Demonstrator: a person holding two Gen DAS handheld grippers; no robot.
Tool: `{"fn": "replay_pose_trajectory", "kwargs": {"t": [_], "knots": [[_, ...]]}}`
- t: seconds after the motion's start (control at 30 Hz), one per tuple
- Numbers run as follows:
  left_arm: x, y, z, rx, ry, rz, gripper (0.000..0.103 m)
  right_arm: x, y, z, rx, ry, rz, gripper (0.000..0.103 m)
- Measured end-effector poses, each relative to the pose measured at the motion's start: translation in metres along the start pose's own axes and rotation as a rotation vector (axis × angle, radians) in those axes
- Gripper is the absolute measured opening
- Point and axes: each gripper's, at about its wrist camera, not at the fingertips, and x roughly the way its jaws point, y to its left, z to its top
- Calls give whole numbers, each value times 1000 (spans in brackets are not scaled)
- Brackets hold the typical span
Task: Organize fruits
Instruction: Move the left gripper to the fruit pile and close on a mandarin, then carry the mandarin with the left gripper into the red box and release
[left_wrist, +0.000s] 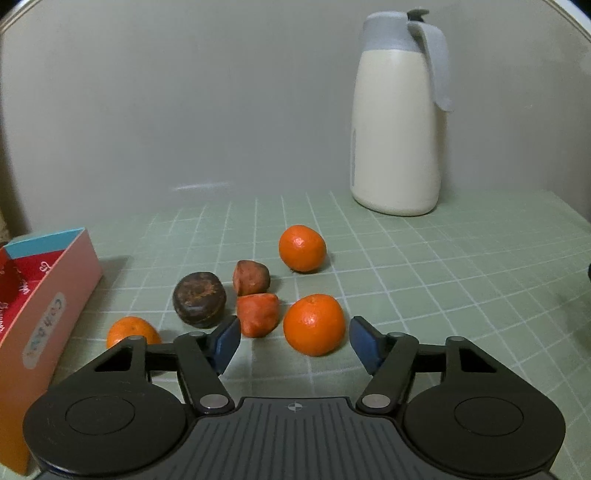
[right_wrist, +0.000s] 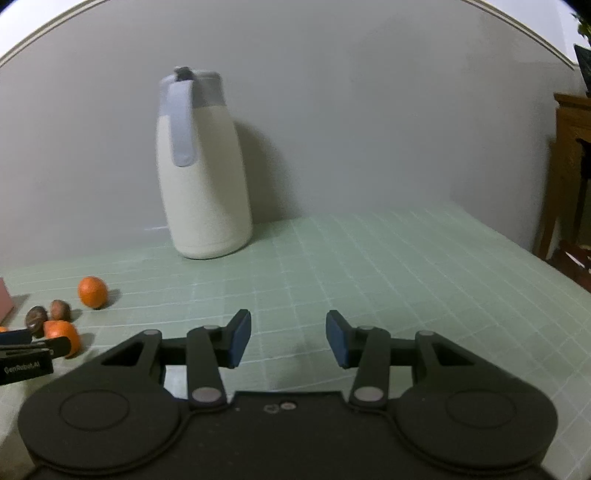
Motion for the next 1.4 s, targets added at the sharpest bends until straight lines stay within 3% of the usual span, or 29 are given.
{"fn": "replay_pose_trajectory", "kwargs": {"t": [0.13, 0.33, 0.6, 0.93, 1.13, 1.4], "knots": [[8, -8, 2, 17, 7, -18, 62, 6, -6, 1, 21, 5, -7, 44], [21, -13, 6, 21, 39, -22, 39, 8, -7, 1, 3, 6, -14, 44], [19, -11, 5, 18, 38, -36, 39, 9, -15, 1, 17, 13, -27, 44], [-1, 10, 9, 20, -3, -39, 39, 10, 7, 2, 9, 22, 2, 44], [-19, 50, 13, -2, -34, -27, 39, 13, 36, 0, -9, 33, 29, 44], [-42, 121, 16, -54, -65, 56, 39, 18, 83, -2, -60, 44, 77, 44]]}}
